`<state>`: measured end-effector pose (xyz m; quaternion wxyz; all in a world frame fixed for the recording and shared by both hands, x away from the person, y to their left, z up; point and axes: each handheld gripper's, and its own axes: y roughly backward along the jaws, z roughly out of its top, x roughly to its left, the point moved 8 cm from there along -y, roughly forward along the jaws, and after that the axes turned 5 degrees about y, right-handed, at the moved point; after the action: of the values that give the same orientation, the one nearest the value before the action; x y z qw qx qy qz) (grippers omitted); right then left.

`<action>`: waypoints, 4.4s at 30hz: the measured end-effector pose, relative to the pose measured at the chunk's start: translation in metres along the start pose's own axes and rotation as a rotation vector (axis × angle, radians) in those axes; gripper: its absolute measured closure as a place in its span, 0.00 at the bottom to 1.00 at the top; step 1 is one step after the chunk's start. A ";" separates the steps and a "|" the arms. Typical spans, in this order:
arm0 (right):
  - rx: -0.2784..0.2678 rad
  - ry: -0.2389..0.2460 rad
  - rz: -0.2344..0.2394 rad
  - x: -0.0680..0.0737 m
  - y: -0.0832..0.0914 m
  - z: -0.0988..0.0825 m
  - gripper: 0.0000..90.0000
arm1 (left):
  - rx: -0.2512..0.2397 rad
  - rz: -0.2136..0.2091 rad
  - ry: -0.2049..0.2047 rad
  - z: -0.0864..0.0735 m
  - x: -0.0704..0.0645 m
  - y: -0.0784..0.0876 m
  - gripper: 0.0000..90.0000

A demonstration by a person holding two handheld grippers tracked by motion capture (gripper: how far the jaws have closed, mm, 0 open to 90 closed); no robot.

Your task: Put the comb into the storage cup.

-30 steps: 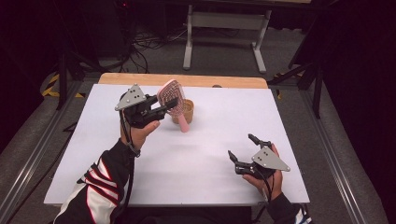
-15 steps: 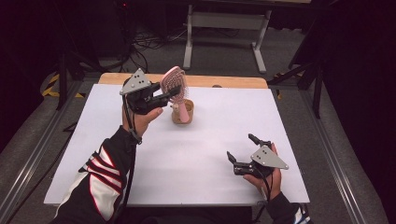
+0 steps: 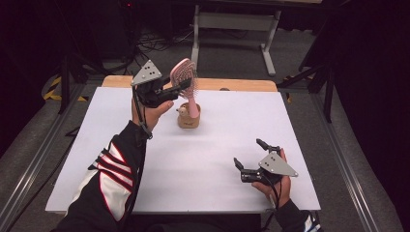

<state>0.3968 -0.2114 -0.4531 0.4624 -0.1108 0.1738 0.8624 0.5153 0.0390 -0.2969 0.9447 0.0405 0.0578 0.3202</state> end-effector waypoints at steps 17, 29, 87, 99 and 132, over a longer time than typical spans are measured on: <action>0.009 0.006 0.007 0.001 0.000 -0.002 0.05 | 0.020 0.047 0.035 -0.004 0.023 -0.019 0.71; 0.013 0.010 0.027 0.004 -0.001 -0.003 0.05 | 0.045 0.081 0.070 -0.017 0.034 -0.033 0.71; 0.035 0.061 0.049 0.011 -0.006 -0.003 0.06 | 0.097 0.118 0.216 -0.080 0.073 -0.052 0.69; 0.049 0.069 0.061 0.016 -0.010 -0.005 0.06 | 0.104 0.161 0.242 -0.088 0.093 -0.050 0.65; 0.052 0.068 0.063 0.016 -0.011 -0.007 0.06 | 0.121 0.237 0.242 -0.099 0.119 -0.033 0.49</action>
<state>0.3979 -0.1962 -0.4672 0.4315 -0.1226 0.2152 0.8675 0.6157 0.0890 -0.4089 0.8825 0.0650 0.1851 0.4275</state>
